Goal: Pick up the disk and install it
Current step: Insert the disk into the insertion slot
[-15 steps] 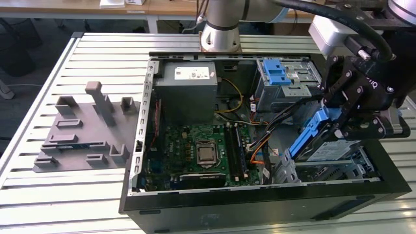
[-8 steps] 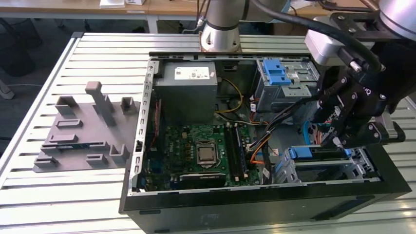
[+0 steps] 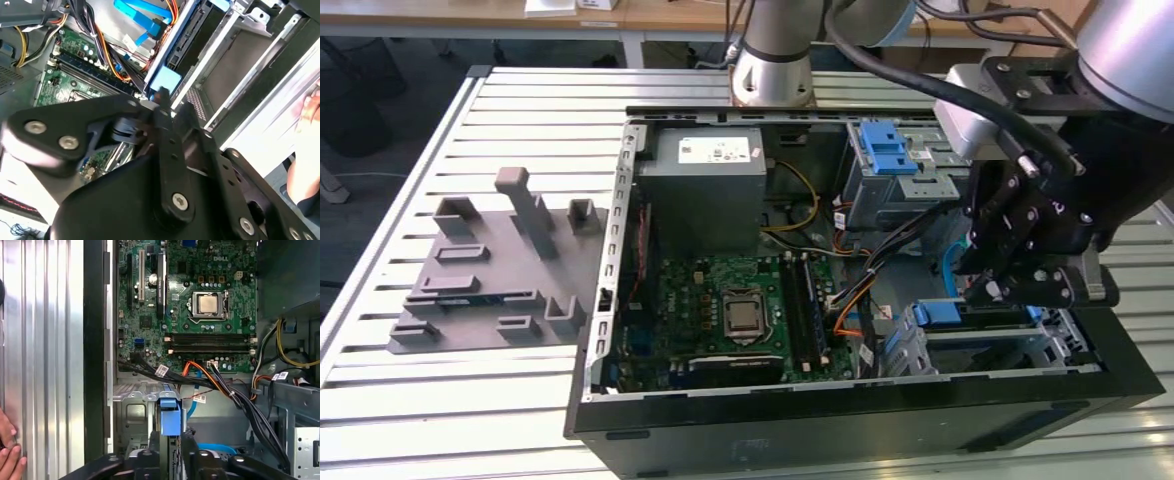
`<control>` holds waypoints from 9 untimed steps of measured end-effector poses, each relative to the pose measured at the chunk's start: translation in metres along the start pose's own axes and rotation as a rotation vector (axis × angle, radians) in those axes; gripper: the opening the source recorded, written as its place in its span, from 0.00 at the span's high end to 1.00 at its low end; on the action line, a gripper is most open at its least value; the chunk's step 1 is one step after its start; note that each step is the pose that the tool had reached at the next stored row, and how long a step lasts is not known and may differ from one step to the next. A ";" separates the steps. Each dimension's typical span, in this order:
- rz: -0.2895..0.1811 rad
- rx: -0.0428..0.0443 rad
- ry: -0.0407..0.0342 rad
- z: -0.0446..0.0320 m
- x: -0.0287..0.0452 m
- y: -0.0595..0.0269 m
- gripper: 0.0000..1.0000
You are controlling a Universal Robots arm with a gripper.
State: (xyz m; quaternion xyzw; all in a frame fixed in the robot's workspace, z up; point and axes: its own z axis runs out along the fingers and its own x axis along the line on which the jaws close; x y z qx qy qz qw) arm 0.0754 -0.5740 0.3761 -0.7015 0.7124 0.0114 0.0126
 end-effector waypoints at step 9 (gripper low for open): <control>0.000 0.0000 0.0002 0.0120 0.0004 0.0000 0.89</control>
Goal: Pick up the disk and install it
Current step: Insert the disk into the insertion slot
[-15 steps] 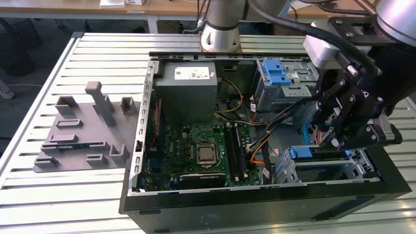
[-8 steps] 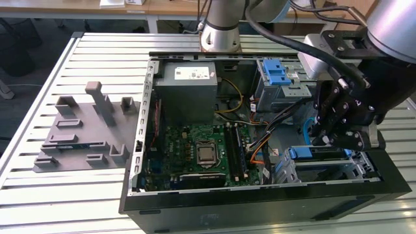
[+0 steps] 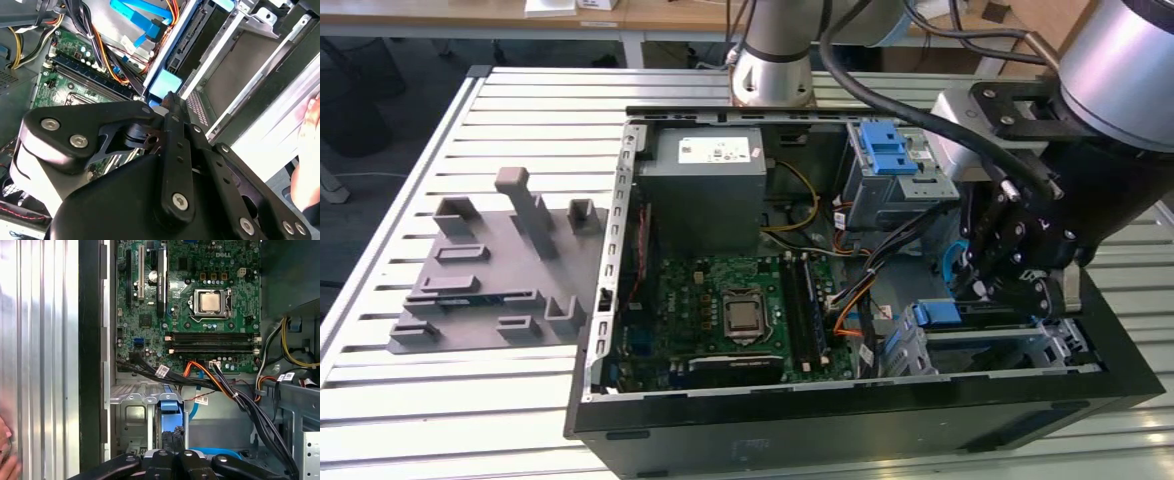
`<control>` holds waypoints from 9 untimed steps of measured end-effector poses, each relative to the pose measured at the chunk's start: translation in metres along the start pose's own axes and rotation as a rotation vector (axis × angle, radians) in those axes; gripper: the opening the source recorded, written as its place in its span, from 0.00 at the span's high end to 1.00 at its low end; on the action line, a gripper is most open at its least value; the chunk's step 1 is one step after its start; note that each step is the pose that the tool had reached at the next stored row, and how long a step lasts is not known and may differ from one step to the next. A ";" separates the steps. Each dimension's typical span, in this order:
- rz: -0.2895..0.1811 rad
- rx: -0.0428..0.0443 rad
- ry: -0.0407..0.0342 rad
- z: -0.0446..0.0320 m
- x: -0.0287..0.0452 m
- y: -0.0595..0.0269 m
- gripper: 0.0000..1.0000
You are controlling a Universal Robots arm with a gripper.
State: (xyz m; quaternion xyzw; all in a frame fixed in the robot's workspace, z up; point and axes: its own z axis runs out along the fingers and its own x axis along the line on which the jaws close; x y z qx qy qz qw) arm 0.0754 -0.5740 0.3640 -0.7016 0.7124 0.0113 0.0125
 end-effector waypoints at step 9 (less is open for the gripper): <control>0.000 0.0000 0.0002 0.0044 0.0001 0.0000 0.89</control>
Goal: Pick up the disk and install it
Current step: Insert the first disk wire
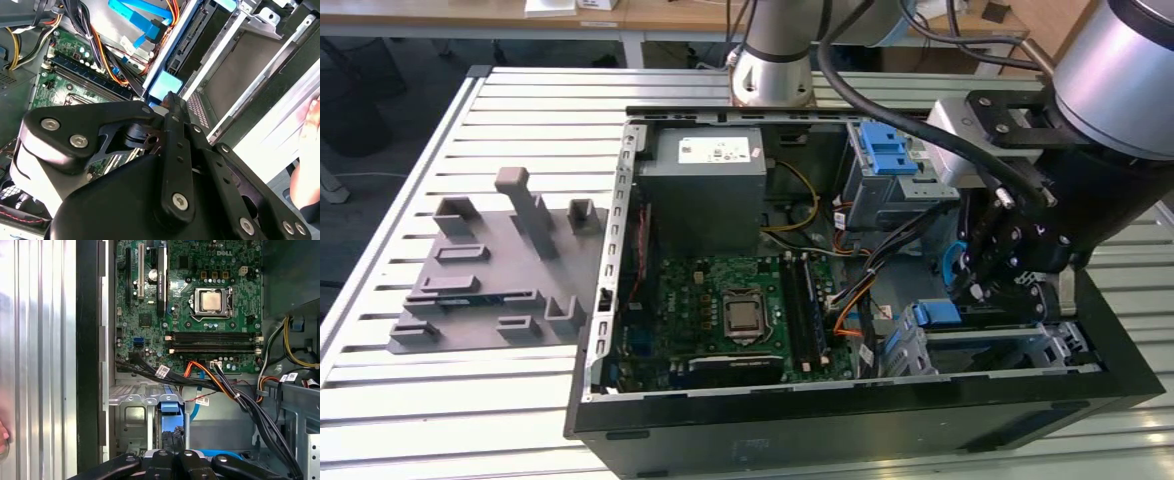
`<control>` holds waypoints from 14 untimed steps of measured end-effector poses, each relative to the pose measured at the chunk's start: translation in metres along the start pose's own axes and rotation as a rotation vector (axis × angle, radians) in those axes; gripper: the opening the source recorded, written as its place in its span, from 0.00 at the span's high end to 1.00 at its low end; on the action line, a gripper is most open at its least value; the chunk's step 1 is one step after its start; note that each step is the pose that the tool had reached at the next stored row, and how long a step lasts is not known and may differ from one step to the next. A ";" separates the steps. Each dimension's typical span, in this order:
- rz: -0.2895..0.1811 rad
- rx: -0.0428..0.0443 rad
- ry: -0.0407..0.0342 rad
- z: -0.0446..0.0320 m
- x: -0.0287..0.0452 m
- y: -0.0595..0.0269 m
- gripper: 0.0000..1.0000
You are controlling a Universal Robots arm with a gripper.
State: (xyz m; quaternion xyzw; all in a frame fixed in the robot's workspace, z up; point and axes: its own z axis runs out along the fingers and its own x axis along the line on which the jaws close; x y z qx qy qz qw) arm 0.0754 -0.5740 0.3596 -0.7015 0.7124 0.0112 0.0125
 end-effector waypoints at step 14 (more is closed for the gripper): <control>0.000 -0.0018 0.0001 0.0003 -0.0004 -0.0236 0.89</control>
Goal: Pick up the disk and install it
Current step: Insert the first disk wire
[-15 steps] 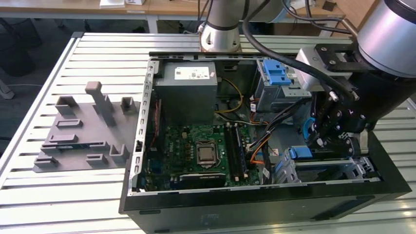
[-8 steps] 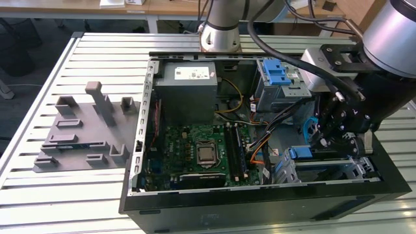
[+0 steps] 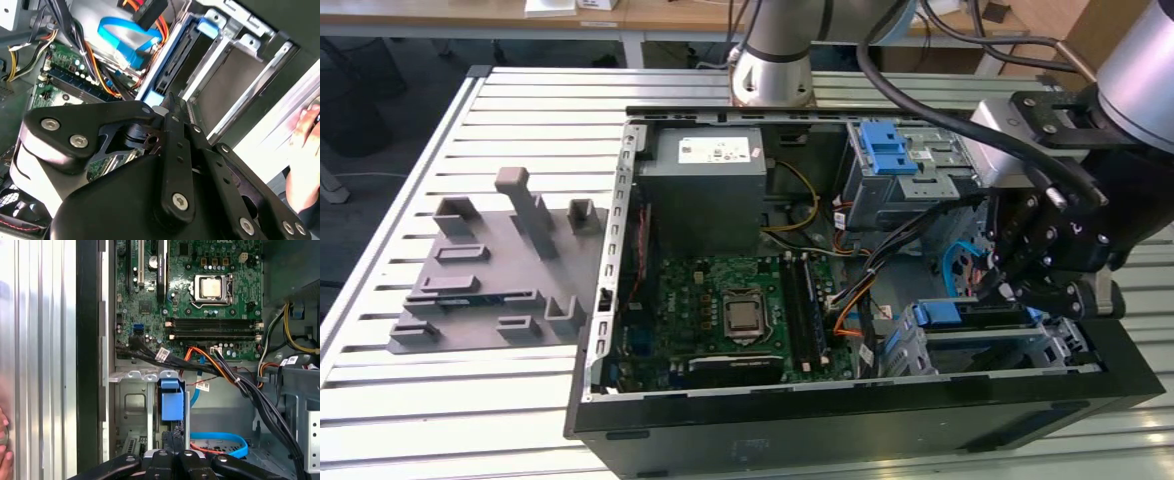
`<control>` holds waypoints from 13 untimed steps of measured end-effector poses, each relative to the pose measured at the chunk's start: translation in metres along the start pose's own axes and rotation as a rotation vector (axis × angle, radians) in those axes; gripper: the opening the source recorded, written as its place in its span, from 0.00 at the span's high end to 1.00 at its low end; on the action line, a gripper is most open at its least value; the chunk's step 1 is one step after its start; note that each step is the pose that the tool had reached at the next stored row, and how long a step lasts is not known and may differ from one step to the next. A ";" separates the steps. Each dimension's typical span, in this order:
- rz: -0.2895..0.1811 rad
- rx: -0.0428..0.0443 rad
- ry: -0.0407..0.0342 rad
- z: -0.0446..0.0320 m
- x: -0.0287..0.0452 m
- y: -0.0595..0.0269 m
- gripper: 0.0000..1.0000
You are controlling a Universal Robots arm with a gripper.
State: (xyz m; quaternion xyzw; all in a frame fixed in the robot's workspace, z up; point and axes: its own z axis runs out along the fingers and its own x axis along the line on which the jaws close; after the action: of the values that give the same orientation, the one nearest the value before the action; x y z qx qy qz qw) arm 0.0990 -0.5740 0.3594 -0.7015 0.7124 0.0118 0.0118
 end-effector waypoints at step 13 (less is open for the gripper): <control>0.000 -0.0003 0.0000 -0.0061 -0.0004 -0.0108 0.89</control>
State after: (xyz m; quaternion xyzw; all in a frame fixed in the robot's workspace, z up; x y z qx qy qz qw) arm 0.1098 -0.5739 0.3655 -0.7015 0.7125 0.0119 0.0117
